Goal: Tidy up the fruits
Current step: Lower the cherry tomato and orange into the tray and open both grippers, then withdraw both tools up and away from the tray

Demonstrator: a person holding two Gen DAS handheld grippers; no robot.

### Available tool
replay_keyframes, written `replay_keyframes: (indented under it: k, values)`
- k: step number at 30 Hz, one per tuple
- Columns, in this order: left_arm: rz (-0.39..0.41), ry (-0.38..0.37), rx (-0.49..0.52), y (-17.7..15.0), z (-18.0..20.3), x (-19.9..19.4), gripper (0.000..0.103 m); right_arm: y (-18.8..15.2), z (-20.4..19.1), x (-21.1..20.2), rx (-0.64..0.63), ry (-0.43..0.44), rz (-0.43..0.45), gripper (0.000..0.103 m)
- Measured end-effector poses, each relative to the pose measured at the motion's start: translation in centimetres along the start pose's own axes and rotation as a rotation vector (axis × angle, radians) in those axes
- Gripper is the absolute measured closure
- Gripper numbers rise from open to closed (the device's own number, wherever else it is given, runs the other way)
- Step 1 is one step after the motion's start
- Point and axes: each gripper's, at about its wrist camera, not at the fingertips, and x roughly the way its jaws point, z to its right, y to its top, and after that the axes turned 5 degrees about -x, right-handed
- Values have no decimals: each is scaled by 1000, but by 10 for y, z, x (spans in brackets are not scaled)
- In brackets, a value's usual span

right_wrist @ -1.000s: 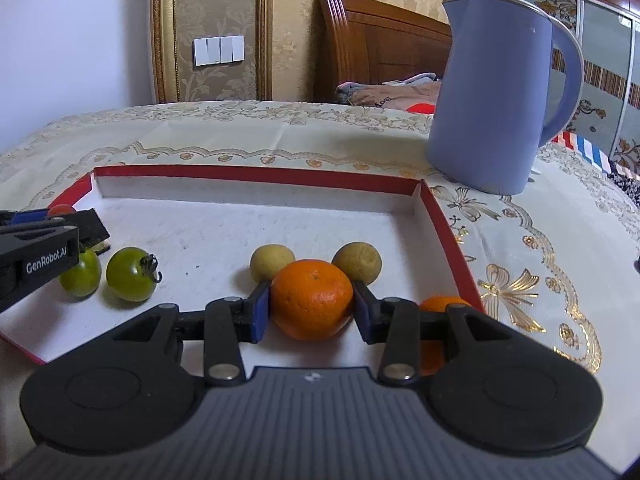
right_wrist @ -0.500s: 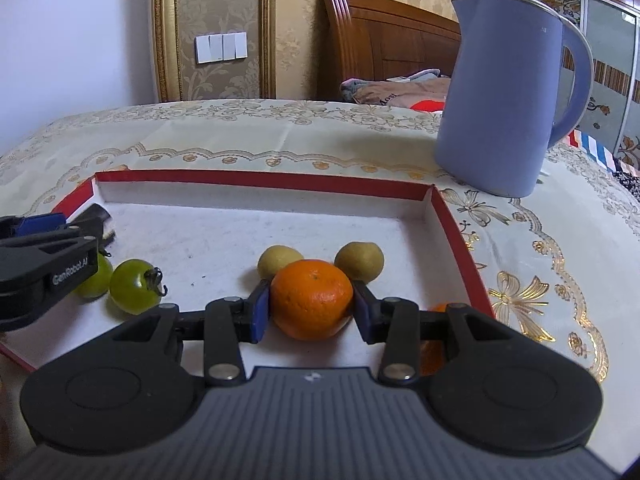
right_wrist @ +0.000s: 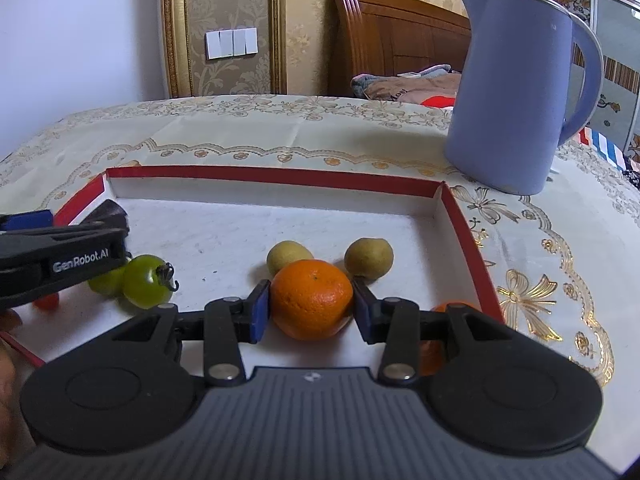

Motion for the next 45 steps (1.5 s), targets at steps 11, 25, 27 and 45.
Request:
replay_keyframes:
  k: [11, 25, 27, 45]
  values:
    - [11, 13, 25, -2, 4, -2, 24, 0, 2, -7, 12, -34, 43, 41]
    - [3, -9, 9, -3, 1, -3, 23, -4, 6, -8, 37, -53, 56, 24]
    - [-1, -15, 2, -3, -1, -3, 22, -4, 7, -9, 40, -49, 59, 23]
    - [12, -59, -27, -9, -11, -20, 20, -18, 8, -27, 59, 6, 115, 11]
